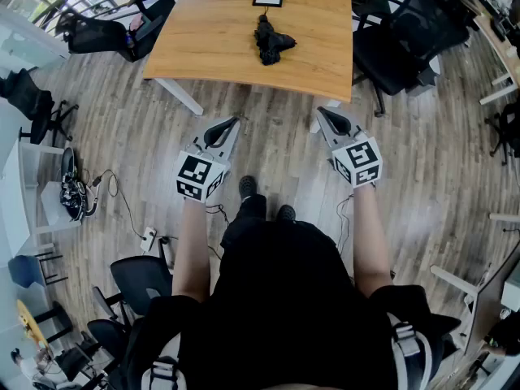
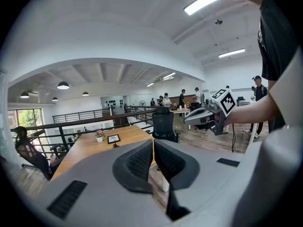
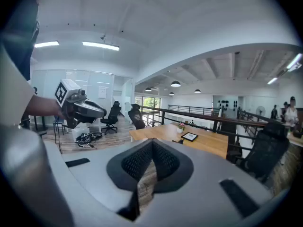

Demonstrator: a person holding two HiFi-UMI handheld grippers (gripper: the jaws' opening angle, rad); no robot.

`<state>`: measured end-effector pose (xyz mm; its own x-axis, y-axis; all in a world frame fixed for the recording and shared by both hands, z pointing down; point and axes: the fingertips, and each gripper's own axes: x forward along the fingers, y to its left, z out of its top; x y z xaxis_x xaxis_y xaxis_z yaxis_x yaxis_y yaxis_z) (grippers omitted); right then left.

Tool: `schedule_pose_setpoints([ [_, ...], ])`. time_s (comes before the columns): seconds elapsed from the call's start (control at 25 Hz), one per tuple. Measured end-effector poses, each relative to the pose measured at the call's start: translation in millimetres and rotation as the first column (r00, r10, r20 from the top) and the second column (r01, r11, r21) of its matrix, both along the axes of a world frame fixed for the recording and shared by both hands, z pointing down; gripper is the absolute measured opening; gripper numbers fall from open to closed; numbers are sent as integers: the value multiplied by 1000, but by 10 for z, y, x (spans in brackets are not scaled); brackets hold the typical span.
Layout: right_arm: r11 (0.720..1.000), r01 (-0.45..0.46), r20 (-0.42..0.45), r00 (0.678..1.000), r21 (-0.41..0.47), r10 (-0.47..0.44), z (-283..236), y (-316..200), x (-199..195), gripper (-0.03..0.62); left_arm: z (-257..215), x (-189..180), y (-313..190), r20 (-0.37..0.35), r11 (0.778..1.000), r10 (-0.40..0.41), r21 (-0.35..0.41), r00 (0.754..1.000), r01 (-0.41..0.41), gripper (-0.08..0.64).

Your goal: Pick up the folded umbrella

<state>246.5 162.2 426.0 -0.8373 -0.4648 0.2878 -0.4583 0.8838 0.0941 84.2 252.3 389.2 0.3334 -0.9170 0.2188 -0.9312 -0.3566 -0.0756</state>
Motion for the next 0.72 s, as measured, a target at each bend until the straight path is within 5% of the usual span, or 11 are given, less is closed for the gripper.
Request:
schedule_pose_setpoints([
  [0.72,999,-32,0,999,-26,32,111,-75,-107,8,95,-216,-71,0,1000,-8,-4,1000,8,28],
])
